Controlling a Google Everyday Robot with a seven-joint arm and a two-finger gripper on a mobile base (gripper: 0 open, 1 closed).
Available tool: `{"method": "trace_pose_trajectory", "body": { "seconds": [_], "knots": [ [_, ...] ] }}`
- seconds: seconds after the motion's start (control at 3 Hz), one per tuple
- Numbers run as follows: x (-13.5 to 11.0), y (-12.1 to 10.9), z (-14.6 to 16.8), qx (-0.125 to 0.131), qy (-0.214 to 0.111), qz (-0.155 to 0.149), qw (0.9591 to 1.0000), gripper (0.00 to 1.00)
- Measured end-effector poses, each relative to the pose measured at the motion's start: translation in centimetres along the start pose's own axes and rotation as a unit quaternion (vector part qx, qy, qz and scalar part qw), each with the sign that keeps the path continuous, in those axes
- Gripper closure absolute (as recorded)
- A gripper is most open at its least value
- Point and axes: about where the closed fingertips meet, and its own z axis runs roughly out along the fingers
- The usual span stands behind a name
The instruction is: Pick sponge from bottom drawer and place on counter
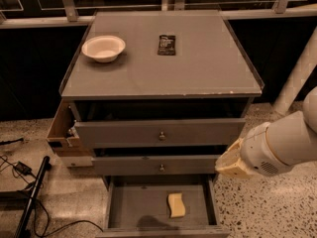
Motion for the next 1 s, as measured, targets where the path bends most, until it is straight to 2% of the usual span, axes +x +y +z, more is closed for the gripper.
{"method": "trace_pose_trajectory", "body": {
  "seconds": [0.33, 0.67, 1.0],
  "knots": [
    [0.2, 0.0, 0.1, 0.000, 0.005, 0.000, 1.0000, 1.00],
    [2.7, 0.1, 3.5, 0.001, -0.001, -0.013, 0.9999, 1.00],
    [7.4, 1.5, 11.1, -0.016, -0.031, -0.024, 0.9991, 1.00]
  ]
}}
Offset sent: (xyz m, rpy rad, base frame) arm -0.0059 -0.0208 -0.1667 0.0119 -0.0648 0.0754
